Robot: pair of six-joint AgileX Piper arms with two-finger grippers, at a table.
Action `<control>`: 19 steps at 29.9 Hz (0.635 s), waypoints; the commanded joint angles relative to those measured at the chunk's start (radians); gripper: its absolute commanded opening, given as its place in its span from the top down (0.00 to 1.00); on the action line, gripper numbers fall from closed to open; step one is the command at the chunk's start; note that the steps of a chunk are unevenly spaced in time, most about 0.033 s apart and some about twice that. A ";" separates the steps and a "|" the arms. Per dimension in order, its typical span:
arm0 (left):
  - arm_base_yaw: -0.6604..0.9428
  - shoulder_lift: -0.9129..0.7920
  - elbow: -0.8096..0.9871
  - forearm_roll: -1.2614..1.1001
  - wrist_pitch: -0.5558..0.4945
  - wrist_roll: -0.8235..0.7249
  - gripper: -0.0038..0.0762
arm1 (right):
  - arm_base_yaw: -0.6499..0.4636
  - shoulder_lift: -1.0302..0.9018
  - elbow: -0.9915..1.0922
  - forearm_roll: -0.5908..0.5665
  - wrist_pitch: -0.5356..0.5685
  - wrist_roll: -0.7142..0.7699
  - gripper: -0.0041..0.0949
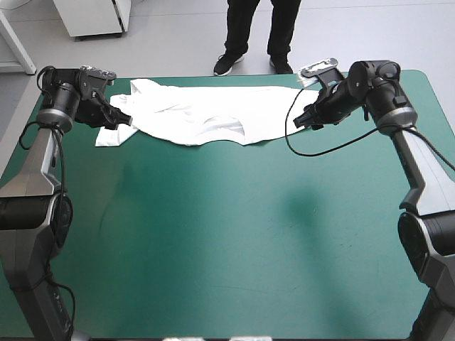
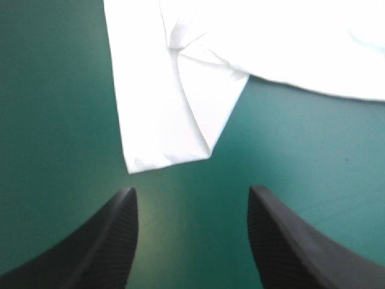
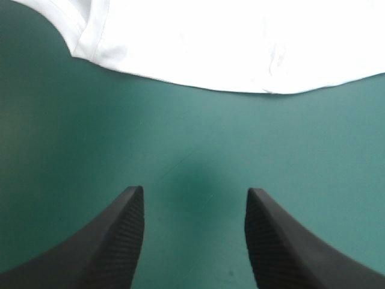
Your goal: Fold the cloth
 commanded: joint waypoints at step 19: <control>0.042 0.192 -0.110 -0.164 -0.096 0.065 0.45 | -0.092 -0.046 -0.042 0.075 -0.050 -0.051 0.46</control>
